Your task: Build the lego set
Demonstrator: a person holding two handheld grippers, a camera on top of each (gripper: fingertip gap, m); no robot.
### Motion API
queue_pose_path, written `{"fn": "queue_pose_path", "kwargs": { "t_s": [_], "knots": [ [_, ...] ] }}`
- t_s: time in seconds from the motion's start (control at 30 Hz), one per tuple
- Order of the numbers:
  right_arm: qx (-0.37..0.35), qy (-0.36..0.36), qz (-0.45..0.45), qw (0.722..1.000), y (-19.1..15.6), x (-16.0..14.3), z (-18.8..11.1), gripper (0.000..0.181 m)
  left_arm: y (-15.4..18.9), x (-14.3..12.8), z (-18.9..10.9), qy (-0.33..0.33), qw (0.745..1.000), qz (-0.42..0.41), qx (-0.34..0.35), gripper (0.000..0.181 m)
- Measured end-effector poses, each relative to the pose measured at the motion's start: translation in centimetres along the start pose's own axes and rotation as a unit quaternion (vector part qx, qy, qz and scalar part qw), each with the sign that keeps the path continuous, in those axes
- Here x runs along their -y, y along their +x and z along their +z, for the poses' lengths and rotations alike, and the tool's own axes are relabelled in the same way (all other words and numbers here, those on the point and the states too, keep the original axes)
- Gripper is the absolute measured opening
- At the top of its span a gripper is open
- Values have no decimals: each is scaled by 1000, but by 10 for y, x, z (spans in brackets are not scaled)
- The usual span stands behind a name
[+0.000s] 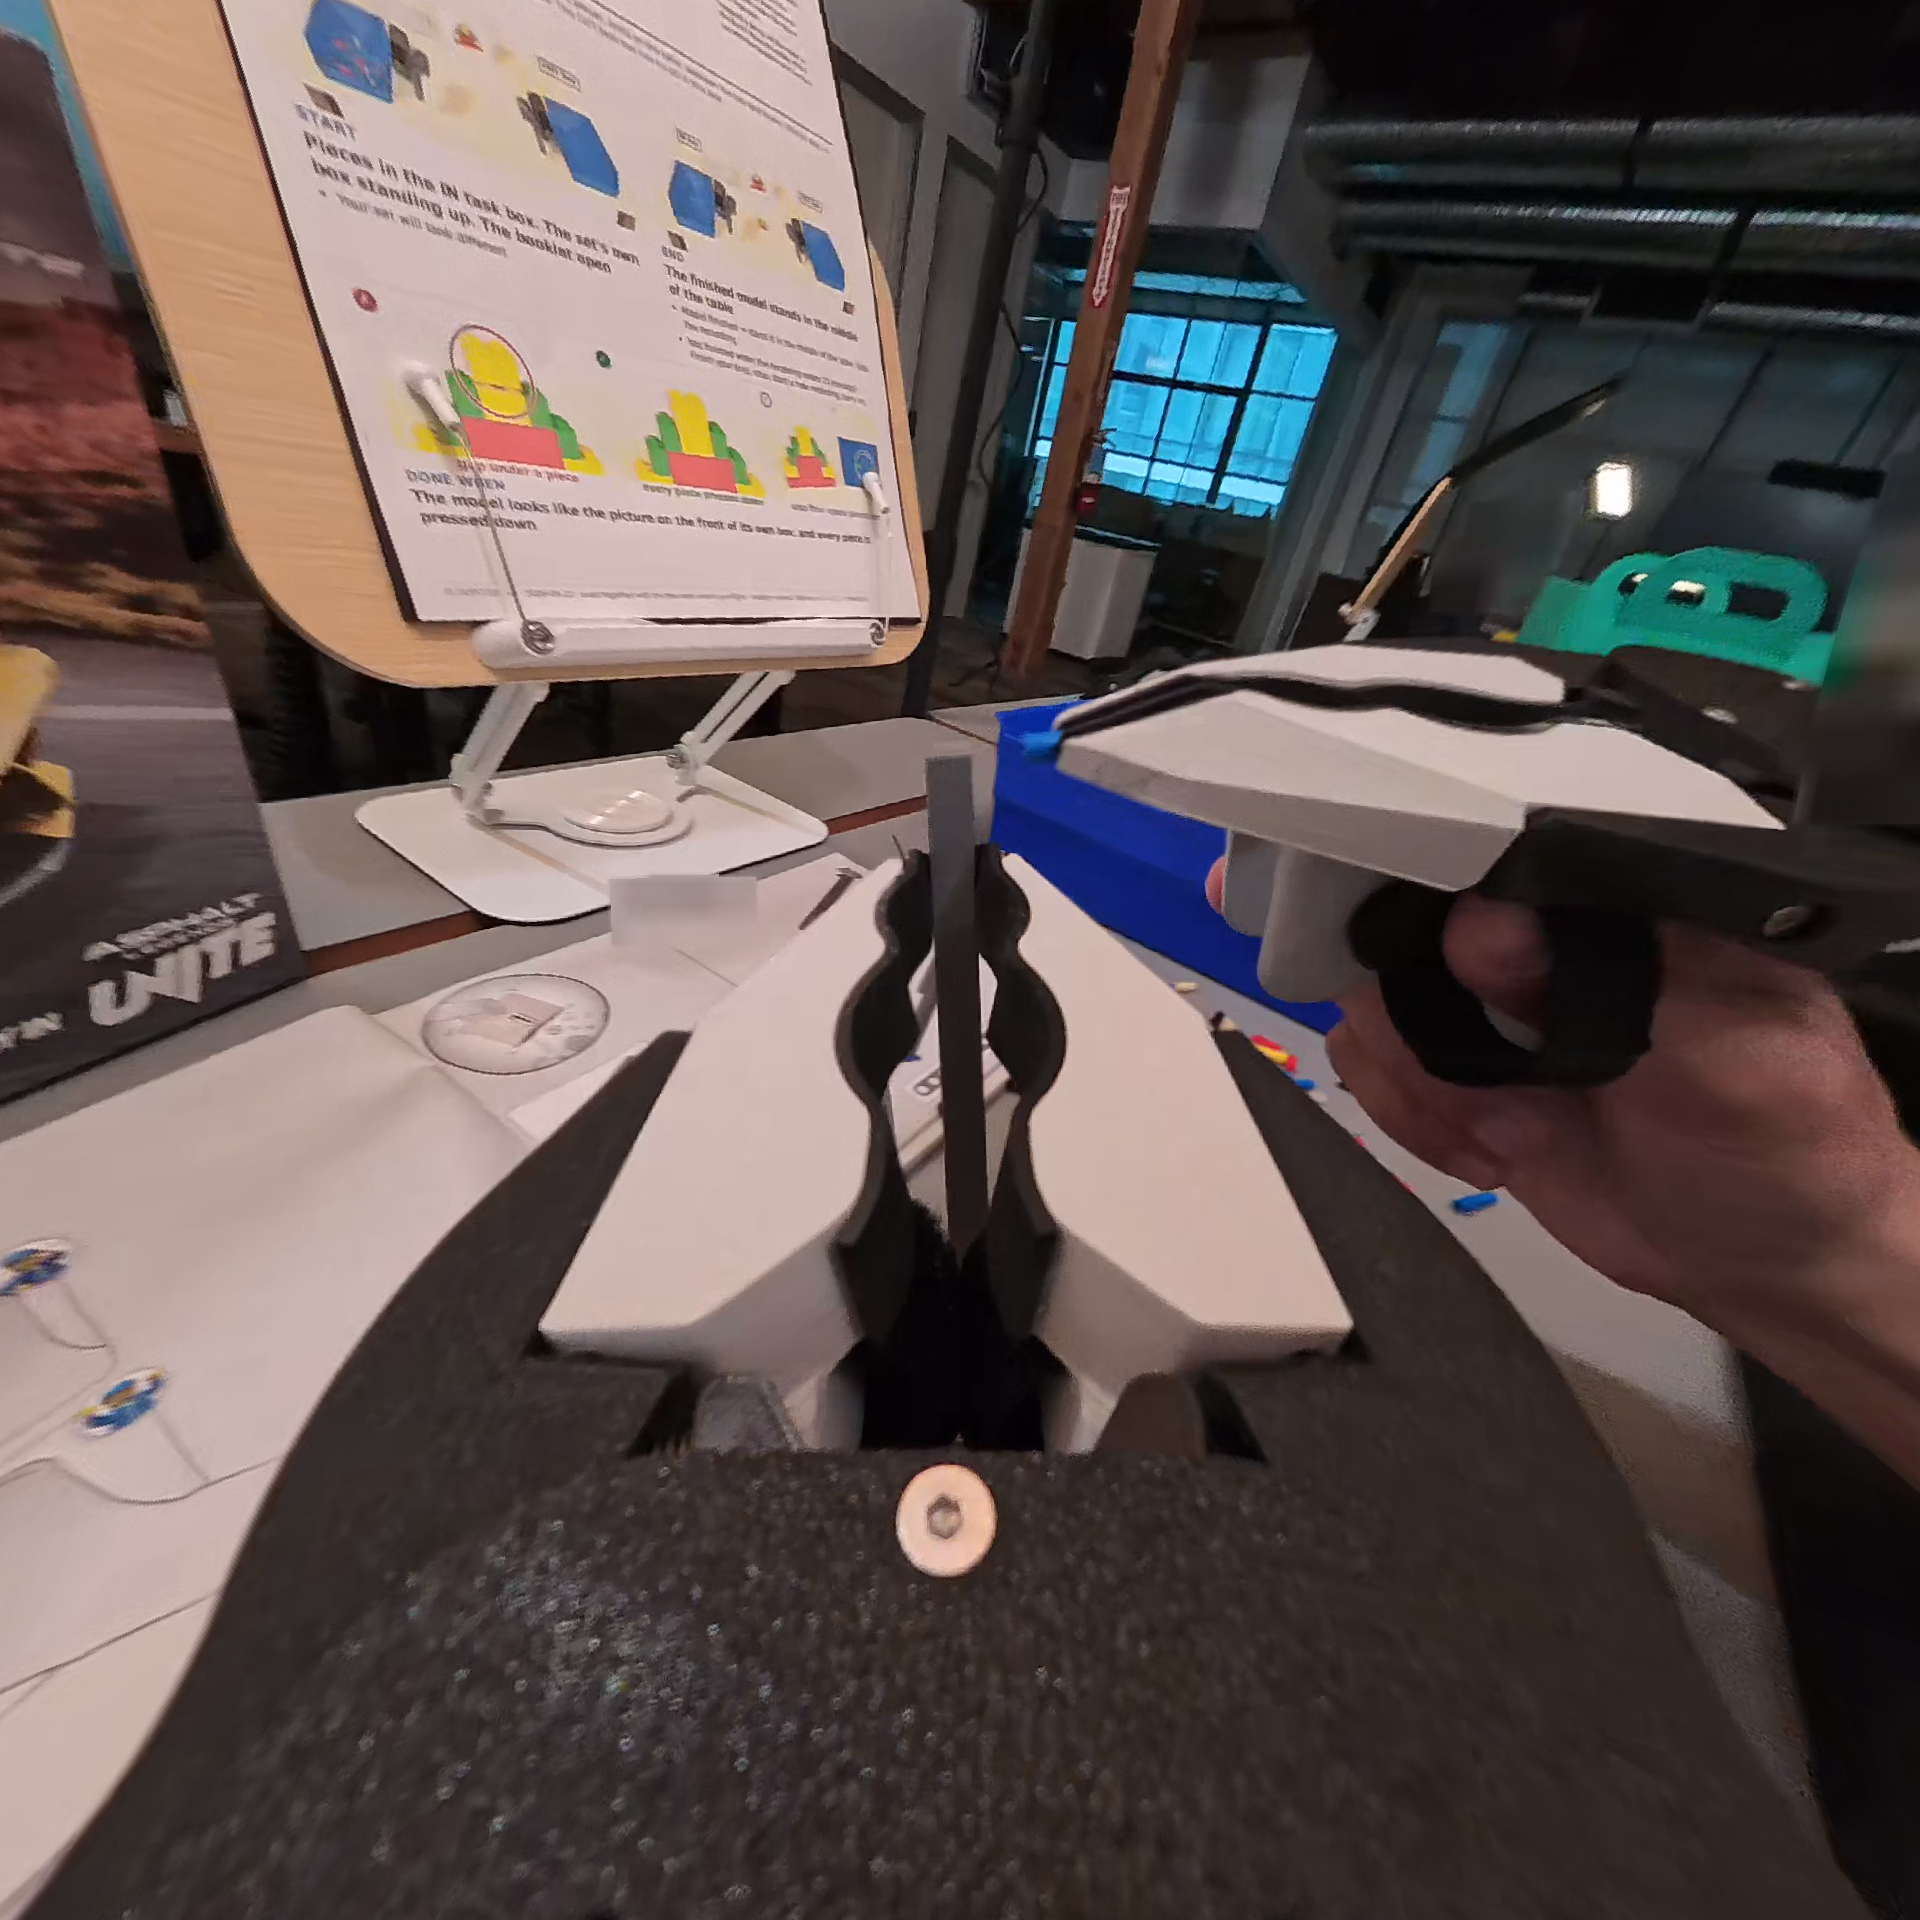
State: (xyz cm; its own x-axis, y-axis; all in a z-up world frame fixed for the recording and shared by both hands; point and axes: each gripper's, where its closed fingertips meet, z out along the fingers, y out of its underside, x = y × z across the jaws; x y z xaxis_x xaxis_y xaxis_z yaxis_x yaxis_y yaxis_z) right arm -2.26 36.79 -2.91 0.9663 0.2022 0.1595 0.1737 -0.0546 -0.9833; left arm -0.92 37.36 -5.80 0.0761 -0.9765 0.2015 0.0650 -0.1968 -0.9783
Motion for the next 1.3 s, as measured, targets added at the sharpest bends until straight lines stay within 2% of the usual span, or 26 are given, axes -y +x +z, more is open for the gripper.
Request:
{"fn": "queue_pose_path", "kwargs": {
  "t_s": [0.13, 0.43, 0.87, 0.97, 1.03, 1.1, 1.23, 1.3],
  "knots": [
    [-13, -14, -13, 1000, 3, -4, 8, 4, 1, -1, 0, -7, 999, 31, 8, 6],
    [-29, -21, -16, 999, 9, -13, 8, 4, -2, -3, 1, -9, 1000, 2, 14, 6],
    [-25, -21, -25, 999, 9, -15, 6, 4, 0, -8, 2, -27, 998, 54, 11, 6],
    [-26, -24, -43, 998, 9, -17, 4, 4, -1, -10, 1, -38, 994, 107, 11, 6],
    [-21, -26, -41, 999, 9, -18, 3, 4, -1, -11, 1, -45, 985, 165, 24, 6],
    [-8, -14, -16, 1000, 9, -17, 2, 4, 0, -11, 0, -45, 980, 190, 27, 6],
    [7, 9, 30, 999, 9, -18, 1, 4, 6, -11, 1, -36, 992, 124, 8, 6],
    [4, 4, 27, 1000, 9, -19, 2, 4, 5, -12, 1, -37, 991, 126, 12, 7]
  ]
}}
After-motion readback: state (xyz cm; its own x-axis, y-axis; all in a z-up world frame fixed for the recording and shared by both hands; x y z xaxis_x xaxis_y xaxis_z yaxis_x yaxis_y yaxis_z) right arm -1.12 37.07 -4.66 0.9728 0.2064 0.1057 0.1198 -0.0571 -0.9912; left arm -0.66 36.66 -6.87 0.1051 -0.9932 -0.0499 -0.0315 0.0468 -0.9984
